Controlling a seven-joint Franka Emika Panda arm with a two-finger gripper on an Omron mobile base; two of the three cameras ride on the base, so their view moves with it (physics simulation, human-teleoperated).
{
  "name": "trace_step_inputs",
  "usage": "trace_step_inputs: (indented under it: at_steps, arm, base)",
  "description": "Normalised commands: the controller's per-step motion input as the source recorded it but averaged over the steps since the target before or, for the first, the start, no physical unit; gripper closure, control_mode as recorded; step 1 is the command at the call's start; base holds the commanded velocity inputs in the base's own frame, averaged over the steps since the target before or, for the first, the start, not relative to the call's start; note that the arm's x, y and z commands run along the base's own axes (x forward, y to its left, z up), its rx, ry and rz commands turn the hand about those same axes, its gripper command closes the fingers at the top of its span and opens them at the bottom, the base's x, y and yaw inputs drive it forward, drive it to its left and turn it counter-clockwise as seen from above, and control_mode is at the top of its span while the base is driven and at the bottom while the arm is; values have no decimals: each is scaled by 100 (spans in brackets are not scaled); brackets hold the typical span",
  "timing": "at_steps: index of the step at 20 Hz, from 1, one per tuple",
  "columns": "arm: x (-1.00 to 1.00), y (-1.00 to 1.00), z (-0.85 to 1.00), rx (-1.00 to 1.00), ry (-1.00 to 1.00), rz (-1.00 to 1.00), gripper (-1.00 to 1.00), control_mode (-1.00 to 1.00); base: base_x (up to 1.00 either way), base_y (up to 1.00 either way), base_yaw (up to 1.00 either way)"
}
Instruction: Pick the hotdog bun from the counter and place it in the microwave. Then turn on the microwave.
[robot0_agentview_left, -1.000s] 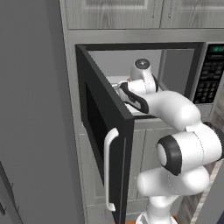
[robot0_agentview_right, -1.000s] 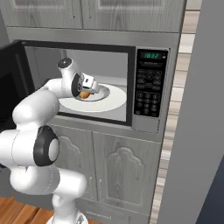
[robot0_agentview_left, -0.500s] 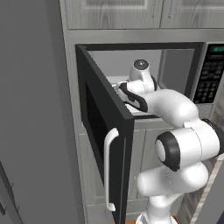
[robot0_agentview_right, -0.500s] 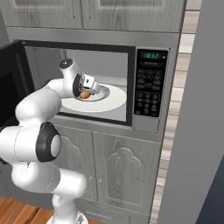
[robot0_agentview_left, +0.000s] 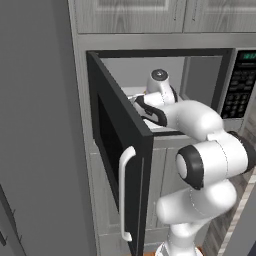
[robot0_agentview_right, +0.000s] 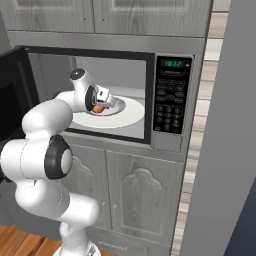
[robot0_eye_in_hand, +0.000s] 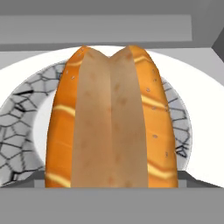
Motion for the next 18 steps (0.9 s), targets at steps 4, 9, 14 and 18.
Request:
trace_step_inputs:
  at_steps: [4,9,14,18]
  arm:
    - [12,3,-9,0,0,0,100,-100]
    - [10,2,-8,0,0,0,100,-100]
    - [14,0,-7,0,0,0,100,-100]
    - [15,0,-8,0,0,0,100,-100]
  base:
    - [0,0,0]
    - [0,0,0]
    - [0,0,0]
    - [0,0,0]
